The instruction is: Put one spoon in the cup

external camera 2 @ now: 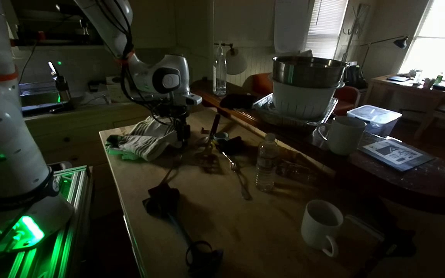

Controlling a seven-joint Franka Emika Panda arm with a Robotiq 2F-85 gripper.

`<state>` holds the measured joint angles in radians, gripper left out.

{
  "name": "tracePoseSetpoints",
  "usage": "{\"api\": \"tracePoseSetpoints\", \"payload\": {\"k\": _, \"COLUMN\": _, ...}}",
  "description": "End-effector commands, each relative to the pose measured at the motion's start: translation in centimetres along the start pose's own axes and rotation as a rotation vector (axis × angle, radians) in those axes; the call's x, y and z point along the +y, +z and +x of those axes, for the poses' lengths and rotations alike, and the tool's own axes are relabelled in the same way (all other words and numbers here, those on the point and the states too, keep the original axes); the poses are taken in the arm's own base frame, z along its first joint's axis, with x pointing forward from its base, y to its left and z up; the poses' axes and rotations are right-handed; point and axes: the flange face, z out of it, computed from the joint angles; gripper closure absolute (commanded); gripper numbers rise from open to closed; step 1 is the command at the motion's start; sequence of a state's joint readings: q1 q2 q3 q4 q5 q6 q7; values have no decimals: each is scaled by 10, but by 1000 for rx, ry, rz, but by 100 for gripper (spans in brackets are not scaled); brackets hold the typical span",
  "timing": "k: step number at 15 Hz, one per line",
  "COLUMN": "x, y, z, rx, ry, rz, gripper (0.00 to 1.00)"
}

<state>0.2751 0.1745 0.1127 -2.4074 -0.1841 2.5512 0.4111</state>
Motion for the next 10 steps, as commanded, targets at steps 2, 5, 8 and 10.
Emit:
{"api": "tracePoseSetpoints", "payload": {"k": 2, "x": 0, "y": 19, "z": 3, "rx": -35, "ry": -2, "rz": -28, "gripper": 49}}
{"api": "tracePoseSetpoints", "payload": {"k": 5, "x": 2, "y": 26, "z": 5, "rx": -45, "ry": -3, "rz": -36, "gripper": 55}}
{"api": "tracePoseSetpoints", "payload": {"k": 8, "x": 0, "y": 27, "z": 8, "rx": -44, "ry": -12, "rz": -37, "gripper": 85}}
{"api": "tracePoseSetpoints", "payload": {"k": 10, "x": -2, "y": 25, "z": 11, "rx": -35, "ry": -21, "rz": -33, "gripper": 92}}
